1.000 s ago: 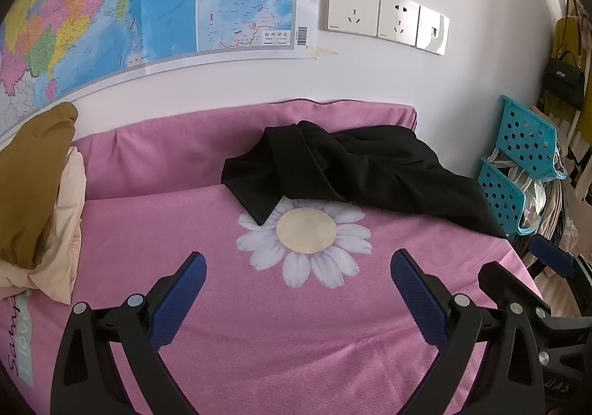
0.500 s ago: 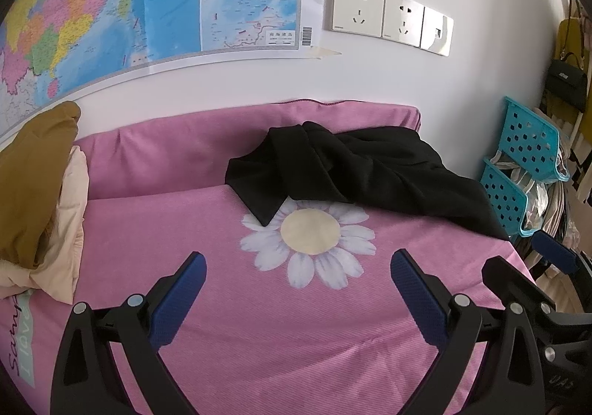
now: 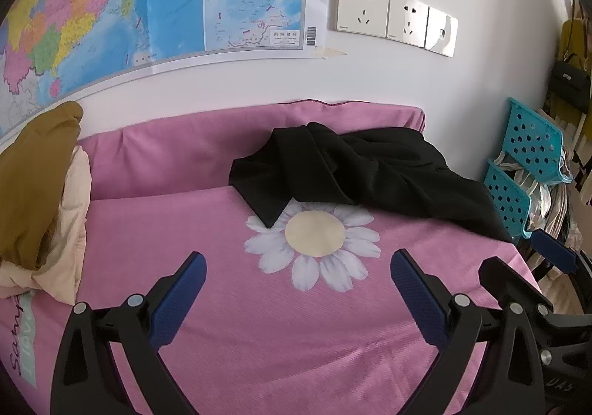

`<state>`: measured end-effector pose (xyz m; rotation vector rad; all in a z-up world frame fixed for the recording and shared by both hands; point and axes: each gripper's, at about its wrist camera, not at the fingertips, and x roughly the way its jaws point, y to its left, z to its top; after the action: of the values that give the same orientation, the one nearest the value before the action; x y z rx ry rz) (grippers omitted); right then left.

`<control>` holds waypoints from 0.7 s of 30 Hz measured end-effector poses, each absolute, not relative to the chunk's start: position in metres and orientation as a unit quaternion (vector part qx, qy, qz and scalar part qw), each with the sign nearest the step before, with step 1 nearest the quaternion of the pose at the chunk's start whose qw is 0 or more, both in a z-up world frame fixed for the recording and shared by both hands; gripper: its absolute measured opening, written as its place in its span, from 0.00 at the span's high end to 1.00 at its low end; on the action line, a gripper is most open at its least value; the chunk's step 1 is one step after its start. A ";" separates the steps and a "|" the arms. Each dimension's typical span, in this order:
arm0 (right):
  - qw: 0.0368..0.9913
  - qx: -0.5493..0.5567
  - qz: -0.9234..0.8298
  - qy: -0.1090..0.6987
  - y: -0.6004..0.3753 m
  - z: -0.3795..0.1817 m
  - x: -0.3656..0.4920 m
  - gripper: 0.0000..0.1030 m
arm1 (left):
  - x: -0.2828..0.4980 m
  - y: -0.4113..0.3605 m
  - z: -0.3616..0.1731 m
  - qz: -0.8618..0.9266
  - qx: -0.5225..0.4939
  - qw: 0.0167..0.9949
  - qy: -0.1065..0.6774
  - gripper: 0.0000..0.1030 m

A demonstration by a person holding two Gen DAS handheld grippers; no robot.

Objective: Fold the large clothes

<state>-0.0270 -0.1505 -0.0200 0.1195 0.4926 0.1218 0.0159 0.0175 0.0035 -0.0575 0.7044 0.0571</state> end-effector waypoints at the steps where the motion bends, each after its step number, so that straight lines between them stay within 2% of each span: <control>1: 0.966 0.058 0.060 0.245 -0.150 -0.020 -0.026 0.05 | 0.016 0.018 0.003 0.029 -0.029 0.938 0.345 0.06; 21: 0.962 0.034 0.075 0.260 -0.145 -0.019 0.009 0.05 | 0.048 0.033 -0.007 0.041 -0.034 0.928 0.368 0.06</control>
<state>0.0090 -0.1446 -0.0191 0.0689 0.5257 0.1513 0.0476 0.0327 -0.0065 -0.0701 0.7539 0.0845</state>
